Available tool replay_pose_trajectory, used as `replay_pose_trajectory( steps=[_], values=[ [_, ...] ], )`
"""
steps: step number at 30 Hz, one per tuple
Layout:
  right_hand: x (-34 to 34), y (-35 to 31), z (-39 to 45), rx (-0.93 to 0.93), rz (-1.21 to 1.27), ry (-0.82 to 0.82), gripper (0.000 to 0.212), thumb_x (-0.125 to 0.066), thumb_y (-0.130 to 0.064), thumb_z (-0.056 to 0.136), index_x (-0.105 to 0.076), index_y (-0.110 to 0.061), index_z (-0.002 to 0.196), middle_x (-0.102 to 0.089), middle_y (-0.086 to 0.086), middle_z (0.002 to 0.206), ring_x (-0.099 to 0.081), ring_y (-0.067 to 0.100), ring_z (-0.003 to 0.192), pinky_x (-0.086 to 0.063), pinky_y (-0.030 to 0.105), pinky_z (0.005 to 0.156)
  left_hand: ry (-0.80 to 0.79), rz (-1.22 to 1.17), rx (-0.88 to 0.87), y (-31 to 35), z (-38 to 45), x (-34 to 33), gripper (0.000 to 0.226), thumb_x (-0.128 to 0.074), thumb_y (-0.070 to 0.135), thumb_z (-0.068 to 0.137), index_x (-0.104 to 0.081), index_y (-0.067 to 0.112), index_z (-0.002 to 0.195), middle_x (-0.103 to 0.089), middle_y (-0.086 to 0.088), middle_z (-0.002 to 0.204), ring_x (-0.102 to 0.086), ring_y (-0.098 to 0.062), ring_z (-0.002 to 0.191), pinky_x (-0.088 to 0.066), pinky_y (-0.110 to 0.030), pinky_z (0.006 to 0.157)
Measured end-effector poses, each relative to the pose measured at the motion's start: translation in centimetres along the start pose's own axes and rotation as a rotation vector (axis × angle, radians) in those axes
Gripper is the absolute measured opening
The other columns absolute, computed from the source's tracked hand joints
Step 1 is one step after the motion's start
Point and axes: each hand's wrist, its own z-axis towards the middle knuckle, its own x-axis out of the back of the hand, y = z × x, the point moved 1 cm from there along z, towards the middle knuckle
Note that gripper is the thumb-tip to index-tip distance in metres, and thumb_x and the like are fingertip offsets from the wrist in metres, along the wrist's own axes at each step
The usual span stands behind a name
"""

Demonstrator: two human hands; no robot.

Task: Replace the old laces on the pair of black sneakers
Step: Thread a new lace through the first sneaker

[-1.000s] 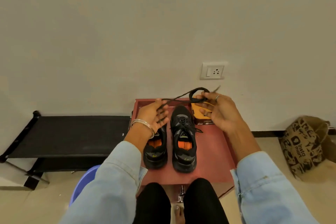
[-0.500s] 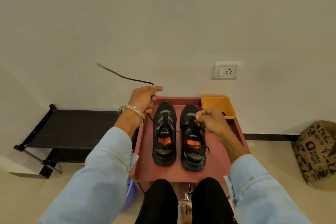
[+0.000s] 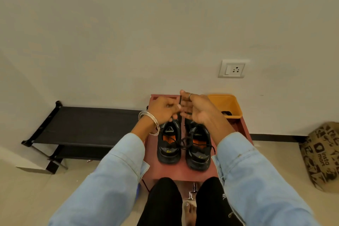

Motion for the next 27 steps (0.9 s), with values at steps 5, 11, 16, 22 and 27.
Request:
replay_pose_trajectory(
  steps=[5, 11, 16, 22, 27],
  values=[
    [0.6, -0.8, 0.5, 0.06, 0.293, 0.042, 0.01, -0.057, -0.009, 0.093, -0.065, -0.006, 0.088, -0.067, 0.002, 0.068, -0.061, 0.013, 0.062, -0.049, 0.028, 0.062, -0.101, 0.067, 0.025, -3.0, -0.9, -0.9, 0.014, -0.061, 0.02, 0.091, -0.074, 0.015, 0.089, -0.074, -0.004, 0.081, -0.069, -0.022, 0.081, -0.055, -0.038, 0.084],
    [1.4, -0.5, 0.5, 0.149, 0.013, 0.039, 0.015, -0.06, -0.012, 0.093, -0.068, 0.0, 0.088, -0.044, 0.0, 0.057, -0.029, 0.007, 0.04, -0.023, 0.019, 0.038, 0.35, 0.275, -0.023, -3.6, 0.3, 0.4, 0.051, -0.063, 0.027, 0.087, -0.049, 0.018, 0.135, -0.061, -0.006, 0.12, -0.054, -0.023, 0.113, -0.042, -0.033, 0.094],
    [1.3, -0.3, -0.9, 0.23, -0.36, -0.042, 0.018, -0.072, -0.022, 0.085, -0.072, -0.01, 0.072, -0.043, -0.007, 0.046, -0.028, 0.005, 0.037, -0.018, 0.019, 0.037, 0.284, 0.405, -0.462, -2.1, 1.3, 0.4, 0.062, -0.061, 0.035, 0.08, -0.041, 0.036, 0.14, -0.04, 0.003, 0.144, -0.034, -0.023, 0.13, -0.029, -0.037, 0.099],
    [2.2, -0.2, -0.1, 0.258, -0.368, 0.017, 0.019, -0.07, -0.019, 0.087, -0.073, 0.0, 0.084, -0.045, -0.012, 0.041, -0.026, 0.005, 0.04, -0.019, 0.019, 0.038, 0.108, 0.285, -0.241, -3.5, 1.7, 1.0, 0.017, -0.058, 0.033, 0.091, -0.07, 0.022, 0.088, -0.067, 0.008, 0.086, -0.059, -0.015, 0.088, -0.046, -0.043, 0.088],
    [3.8, 0.9, 2.8, 0.296, -0.387, 0.175, 0.025, -0.064, -0.017, 0.091, -0.071, 0.005, 0.08, -0.043, -0.002, 0.049, -0.031, 0.012, 0.047, -0.025, 0.023, 0.041, 0.07, 0.004, -0.133, -5.5, 1.2, 1.6, 0.017, -0.055, 0.013, 0.094, -0.07, 0.014, 0.088, -0.066, 0.002, 0.07, -0.063, -0.013, 0.066, -0.051, -0.014, 0.063]
  ],
)
